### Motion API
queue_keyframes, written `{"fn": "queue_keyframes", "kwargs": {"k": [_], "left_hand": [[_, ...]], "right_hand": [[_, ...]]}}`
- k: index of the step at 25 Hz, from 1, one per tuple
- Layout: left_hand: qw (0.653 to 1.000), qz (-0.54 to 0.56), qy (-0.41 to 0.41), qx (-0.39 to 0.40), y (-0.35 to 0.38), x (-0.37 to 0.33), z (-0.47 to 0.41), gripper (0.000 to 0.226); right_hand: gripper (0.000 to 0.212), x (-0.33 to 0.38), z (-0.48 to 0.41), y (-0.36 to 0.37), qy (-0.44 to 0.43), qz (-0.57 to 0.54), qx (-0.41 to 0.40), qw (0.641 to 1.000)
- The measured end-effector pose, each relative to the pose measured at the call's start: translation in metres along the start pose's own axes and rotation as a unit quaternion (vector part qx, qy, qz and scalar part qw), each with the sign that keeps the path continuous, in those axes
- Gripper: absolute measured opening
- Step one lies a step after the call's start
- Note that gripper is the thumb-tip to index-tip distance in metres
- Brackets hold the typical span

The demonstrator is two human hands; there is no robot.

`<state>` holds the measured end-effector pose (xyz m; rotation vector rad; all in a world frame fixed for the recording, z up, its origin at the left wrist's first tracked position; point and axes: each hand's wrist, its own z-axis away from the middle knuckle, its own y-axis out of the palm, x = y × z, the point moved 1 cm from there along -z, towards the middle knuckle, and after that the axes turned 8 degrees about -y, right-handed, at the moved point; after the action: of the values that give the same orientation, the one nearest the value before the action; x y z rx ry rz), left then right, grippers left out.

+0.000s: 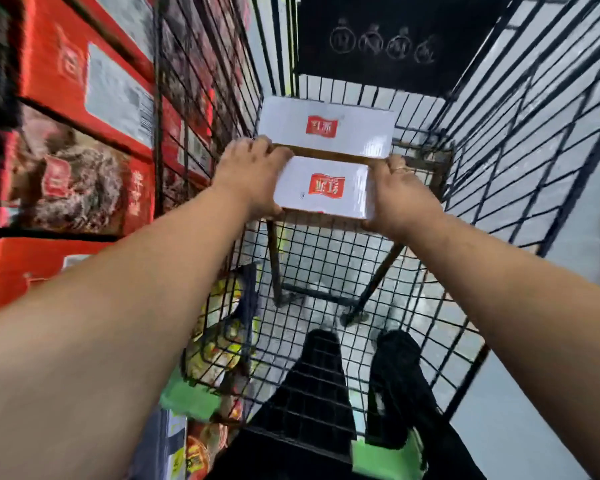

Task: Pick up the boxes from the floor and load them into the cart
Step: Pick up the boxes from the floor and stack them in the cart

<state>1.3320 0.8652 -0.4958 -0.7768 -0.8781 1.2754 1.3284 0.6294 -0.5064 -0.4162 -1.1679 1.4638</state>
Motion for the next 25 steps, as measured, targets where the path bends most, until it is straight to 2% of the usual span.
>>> {"fn": "queue_keyframes", "kwargs": {"k": [7,12,14,19,25], "left_hand": [[0.999,0.015,-0.023,-0.018,0.032,0.006,-0.035,0.098],[0.998,0.049,-0.037,-0.032,0.046,0.006,-0.031,0.100],[0.997,0.050,-0.049,-0.027,0.046,0.001,-0.027,0.099],[0.997,0.059,-0.050,-0.011,0.018,-0.014,-0.012,0.105],[0.996,0.063,0.016,-0.055,-0.044,-0.043,0.028,0.101]], "right_hand": [[0.057,-0.010,-0.040,0.041,0.002,-0.010,-0.078,0.997],[0.075,-0.008,-0.037,0.057,0.028,0.023,-0.089,0.995],[0.080,-0.008,-0.035,0.055,0.030,0.015,-0.073,0.997],[0.110,0.002,-0.014,0.029,0.026,-0.001,-0.021,0.999],[0.109,0.020,0.043,-0.035,0.036,-0.038,-0.064,0.997]]}}
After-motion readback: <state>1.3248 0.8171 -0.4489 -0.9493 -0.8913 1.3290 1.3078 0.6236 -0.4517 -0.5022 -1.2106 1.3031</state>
